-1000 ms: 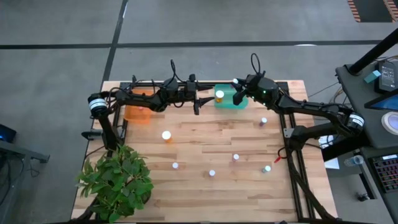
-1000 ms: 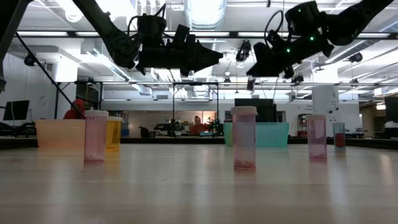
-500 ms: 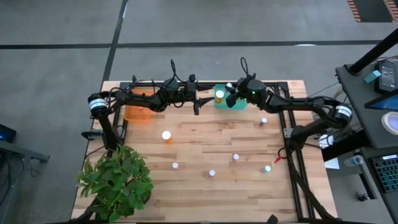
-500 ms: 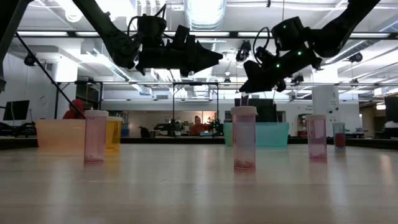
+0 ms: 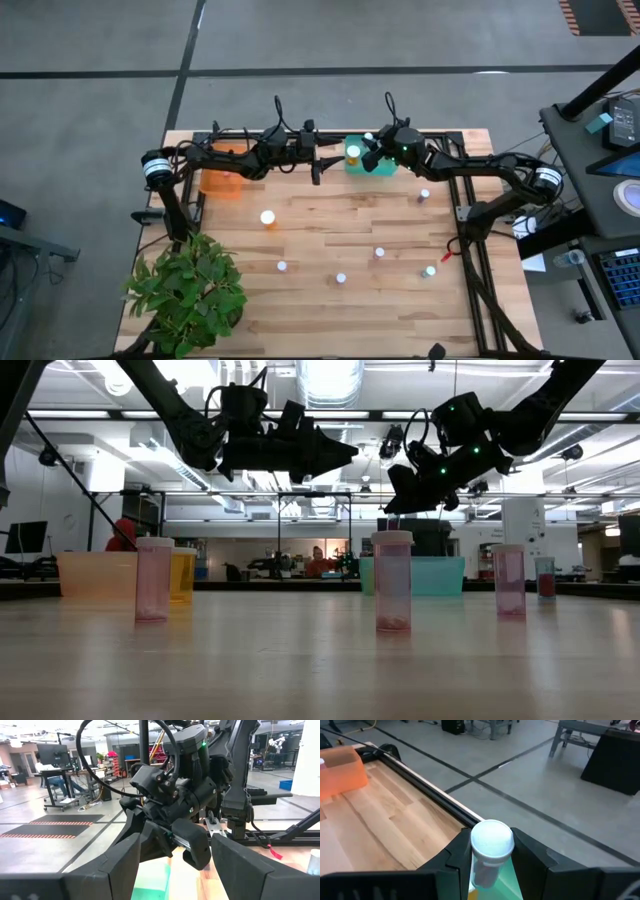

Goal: Pick and place medicine bottles into bin by pill shape (circle, oval)
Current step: Put the blue capsule bottle into the green bin

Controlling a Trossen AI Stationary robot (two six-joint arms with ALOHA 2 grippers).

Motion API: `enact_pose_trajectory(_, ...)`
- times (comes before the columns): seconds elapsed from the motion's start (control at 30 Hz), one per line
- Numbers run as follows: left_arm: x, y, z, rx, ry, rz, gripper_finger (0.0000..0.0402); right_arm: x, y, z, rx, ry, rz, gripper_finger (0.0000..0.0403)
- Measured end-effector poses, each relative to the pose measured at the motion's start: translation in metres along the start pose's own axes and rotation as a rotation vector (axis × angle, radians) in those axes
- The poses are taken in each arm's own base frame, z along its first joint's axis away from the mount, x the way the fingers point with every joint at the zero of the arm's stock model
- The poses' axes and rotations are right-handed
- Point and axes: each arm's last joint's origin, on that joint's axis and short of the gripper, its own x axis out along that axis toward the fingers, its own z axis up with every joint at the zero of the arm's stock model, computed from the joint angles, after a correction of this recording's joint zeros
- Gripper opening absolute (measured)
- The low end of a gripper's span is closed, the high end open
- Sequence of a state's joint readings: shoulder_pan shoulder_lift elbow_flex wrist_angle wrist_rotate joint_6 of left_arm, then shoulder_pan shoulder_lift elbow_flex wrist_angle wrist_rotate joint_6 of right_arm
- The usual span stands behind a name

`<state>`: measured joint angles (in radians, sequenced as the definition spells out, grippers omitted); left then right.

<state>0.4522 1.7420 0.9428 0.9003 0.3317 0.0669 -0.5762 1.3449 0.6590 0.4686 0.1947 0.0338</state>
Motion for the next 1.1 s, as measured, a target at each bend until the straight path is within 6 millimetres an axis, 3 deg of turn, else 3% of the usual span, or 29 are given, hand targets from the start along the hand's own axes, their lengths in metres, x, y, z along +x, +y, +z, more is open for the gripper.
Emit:
enact_pose_trajectory(0.33, 0.000, 0.000, 0.000, -0.001, 0.000, 0.000, 0.0224, -0.008, -0.004, -0.002, -0.046, 0.085, -0.070, 0.0107)
enact_pose_trajectory(0.5, 0.000, 0.000, 0.000, -0.001, -0.001, 0.000, 0.0224, -0.010, -0.010, -0.015, -0.049, 0.139, -0.131, 0.0107)
enact_pose_trajectory(0.73, 0.000, 0.000, 0.000, -0.001, -0.002, 0.000, 0.0224, 0.003, -0.013, -0.039, -0.009, 0.166, -0.148, 0.0107)
enact_pose_trajectory(1.1, 0.000, 0.000, 0.000, -0.001, -0.002, 0.000, 0.0224, 0.016, -0.011, -0.053, 0.024, 0.196, -0.152, 0.0107)
